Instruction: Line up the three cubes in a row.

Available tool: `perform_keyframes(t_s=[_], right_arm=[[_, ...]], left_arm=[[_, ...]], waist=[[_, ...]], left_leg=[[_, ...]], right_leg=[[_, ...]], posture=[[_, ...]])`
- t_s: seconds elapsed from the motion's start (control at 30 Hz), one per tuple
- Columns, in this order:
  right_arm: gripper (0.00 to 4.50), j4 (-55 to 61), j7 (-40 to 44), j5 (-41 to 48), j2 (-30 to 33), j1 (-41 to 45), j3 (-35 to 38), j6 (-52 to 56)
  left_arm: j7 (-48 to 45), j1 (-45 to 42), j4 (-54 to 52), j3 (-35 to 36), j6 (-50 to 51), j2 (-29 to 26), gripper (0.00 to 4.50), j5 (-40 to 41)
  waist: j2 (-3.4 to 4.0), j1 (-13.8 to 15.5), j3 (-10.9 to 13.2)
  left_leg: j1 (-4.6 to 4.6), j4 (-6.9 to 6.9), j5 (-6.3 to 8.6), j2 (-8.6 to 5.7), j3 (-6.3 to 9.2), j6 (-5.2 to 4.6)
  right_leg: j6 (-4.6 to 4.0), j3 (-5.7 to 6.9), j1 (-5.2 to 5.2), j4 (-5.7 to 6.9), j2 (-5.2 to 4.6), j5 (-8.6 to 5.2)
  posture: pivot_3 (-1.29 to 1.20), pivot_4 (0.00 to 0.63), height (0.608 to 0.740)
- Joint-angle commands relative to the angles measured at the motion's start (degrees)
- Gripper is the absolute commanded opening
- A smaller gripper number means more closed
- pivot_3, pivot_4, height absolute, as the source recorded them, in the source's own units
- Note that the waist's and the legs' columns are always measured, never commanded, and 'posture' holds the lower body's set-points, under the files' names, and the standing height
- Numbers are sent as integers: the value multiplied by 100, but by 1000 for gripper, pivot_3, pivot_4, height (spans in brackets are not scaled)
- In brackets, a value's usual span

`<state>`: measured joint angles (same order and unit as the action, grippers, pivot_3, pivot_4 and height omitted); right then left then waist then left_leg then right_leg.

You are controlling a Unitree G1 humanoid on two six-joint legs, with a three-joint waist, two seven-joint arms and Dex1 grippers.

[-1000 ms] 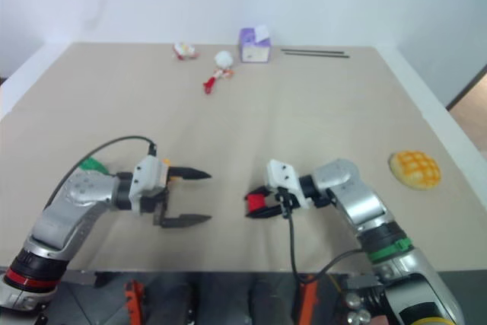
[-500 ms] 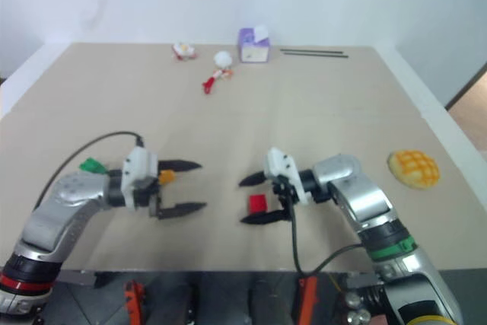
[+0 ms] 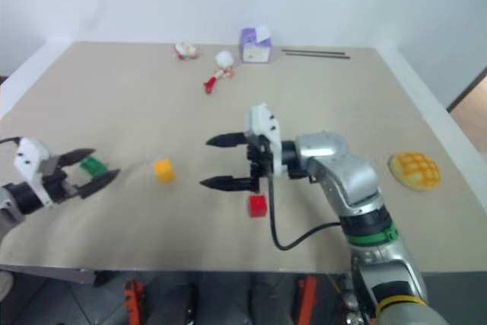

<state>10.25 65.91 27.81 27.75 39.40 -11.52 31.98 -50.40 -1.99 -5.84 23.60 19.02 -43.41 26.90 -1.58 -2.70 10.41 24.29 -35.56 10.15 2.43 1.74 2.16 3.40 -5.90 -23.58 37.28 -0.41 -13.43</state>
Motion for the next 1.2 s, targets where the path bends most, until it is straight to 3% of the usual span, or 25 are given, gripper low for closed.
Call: perform_keyframes(t_s=[0.03, 0.43, 0.87, 1.0, 1.2], right_arm=[[4468, -20, -5, -50, -46, 172, -9, -165], [4468, 169, -122, -126, -68, 184, -62, -158], [4468, 358, -283, -6, 92, 115, 33, 9], [4500, 314, -280, -12, 80, 141, 22, -19], [4500, 256, -258, -33, 75, 166, 18, -62]], left_arm=[[-52, -127, 205, 264, -250, -185, 4500, -13], [-511, -1143, 2110, -320, -842, -353, 4500, -460], [-645, -1057, 2562, -628, -1119, -253, 4500, -717], [-626, -1055, 2544, -643, -1146, -250, 3416, -728], [-607, -1039, 2488, -657, -1180, -203, 1325, -714]], waist=[[0, 1, 0], [-1, -5, -1], [-3, -6, -2], [-3, -6, -2], [-3, -6, -2]], left_leg=[[0, 0, 1, 0, -3, 2], [16, 10, 1, 30, -11, 5], [24, 8, 1, 33, -9, 6], [24, 5, -1, 33, -9, 8], [24, 5, -2, 33, -9, 10]], right_leg=[[0, 0, -1, 0, -2, 0], [-34, 14, -51, 36, 28, 9], [-34, 14, -78, 80, 34, 2], [-34, 13, -78, 80, 35, 3], [-34, 13, -78, 81, 35, 3]], posture=[[0, 150, 740], [0, 150, 740], [0, 150, 740], [0, 150, 740], [0, 150, 740]])
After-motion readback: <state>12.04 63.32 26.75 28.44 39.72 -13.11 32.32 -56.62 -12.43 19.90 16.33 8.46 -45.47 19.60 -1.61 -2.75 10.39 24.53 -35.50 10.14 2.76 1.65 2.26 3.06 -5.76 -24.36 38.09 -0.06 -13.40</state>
